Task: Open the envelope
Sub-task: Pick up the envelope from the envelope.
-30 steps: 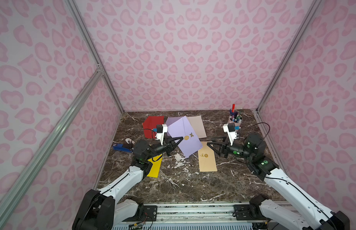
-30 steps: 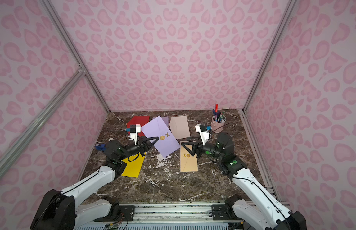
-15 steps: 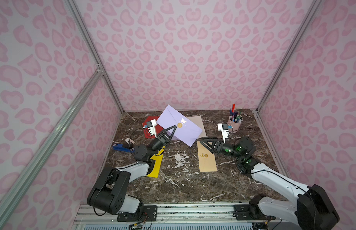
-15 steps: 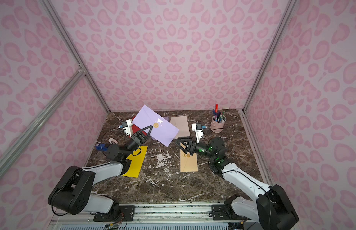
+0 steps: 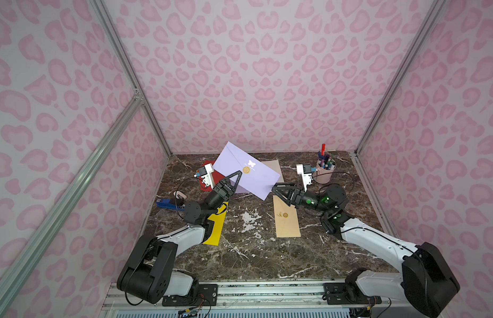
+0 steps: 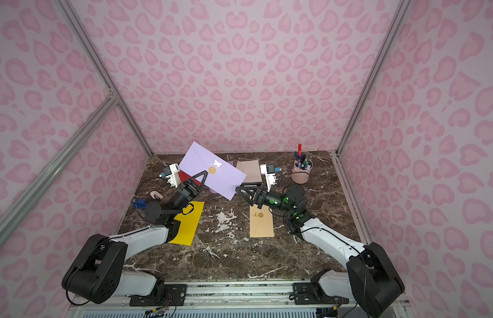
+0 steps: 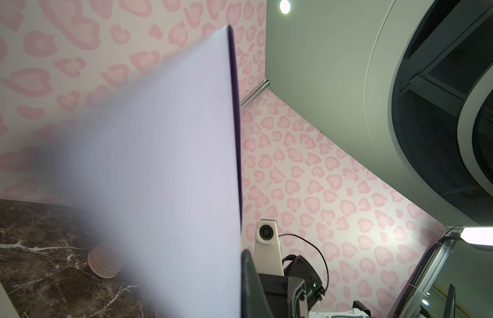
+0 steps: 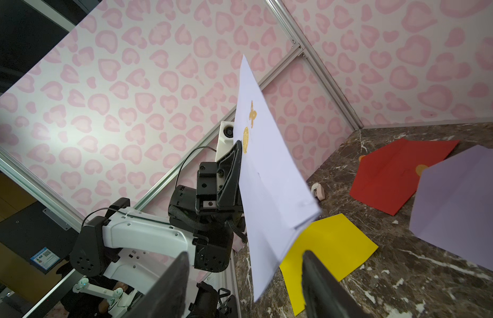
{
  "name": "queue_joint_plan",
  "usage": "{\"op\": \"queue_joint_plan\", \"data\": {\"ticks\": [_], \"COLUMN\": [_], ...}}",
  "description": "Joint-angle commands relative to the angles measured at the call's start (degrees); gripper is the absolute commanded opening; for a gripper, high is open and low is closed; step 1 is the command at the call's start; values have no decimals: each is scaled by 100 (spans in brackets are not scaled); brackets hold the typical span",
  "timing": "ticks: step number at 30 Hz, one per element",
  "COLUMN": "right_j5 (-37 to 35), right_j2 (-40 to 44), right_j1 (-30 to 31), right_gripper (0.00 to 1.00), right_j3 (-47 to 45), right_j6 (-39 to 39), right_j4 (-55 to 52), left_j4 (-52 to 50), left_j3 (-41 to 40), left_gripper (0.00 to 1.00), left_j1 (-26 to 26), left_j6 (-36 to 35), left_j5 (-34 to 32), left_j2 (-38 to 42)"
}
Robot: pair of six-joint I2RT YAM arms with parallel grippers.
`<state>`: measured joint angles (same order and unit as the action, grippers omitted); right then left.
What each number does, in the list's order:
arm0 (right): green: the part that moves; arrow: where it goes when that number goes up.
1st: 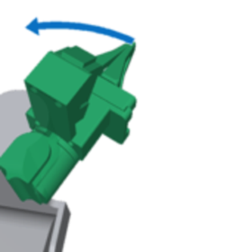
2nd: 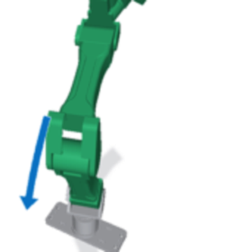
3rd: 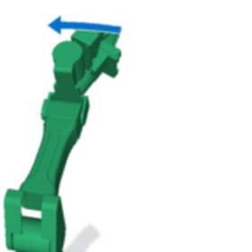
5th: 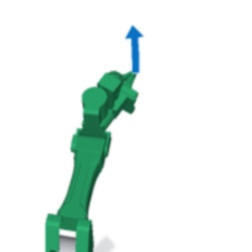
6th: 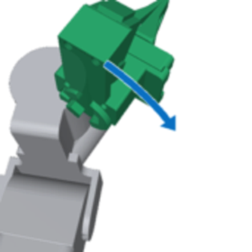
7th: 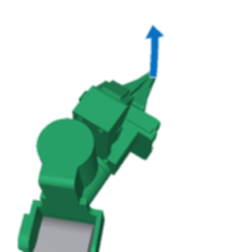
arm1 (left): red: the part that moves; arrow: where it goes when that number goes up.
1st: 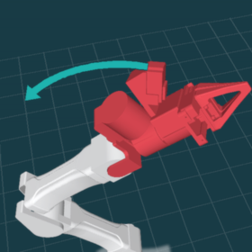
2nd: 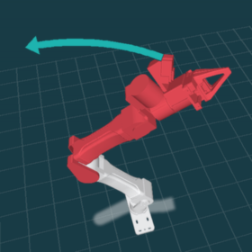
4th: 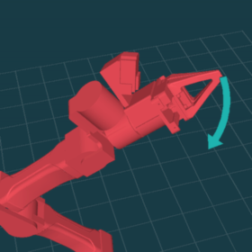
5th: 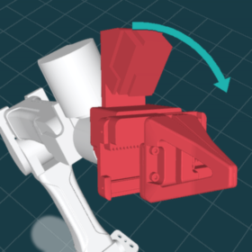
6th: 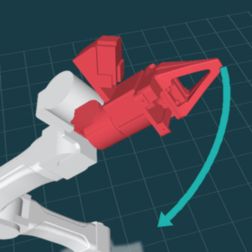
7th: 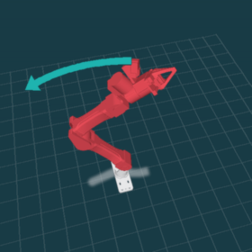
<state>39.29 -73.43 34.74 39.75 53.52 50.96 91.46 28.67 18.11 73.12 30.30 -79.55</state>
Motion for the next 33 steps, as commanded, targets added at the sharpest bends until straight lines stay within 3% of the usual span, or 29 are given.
{"op": "queue_joint_plan", "data": {"ticks": [1,4,11,17,23,26,33], "right_j5": [-18,33,202,129,160,168,181], "right_j2": [-106,-321,-739,-433,-240,-191,-72], "right_j1": [49,138,426,440,445,446,446], "right_gripper": [64,58,0,0,0,0,0], "right_j3": [135,342,786,727,778,810,915], "right_j6": [-30,-38,10,-316,-524,-587,-753], "right_j4": [208,248,469,42,-299,-394,-681], "left_j4": [1656,1656,1445,774,-464,-1089,-2153], "left_j3": [-1,55,93,8,6,51,133], "left_gripper": [5,5,5,4,13,12,36], "left_j1": [7,56,113,115,136,162,191], "left_j6": [-35,-23,-178,-602,-1335,-1709,-2354], "left_j5": [1,50,114,199,221,189,189], "left_j2": [90,106,162,453,1042,1335,1703]}}
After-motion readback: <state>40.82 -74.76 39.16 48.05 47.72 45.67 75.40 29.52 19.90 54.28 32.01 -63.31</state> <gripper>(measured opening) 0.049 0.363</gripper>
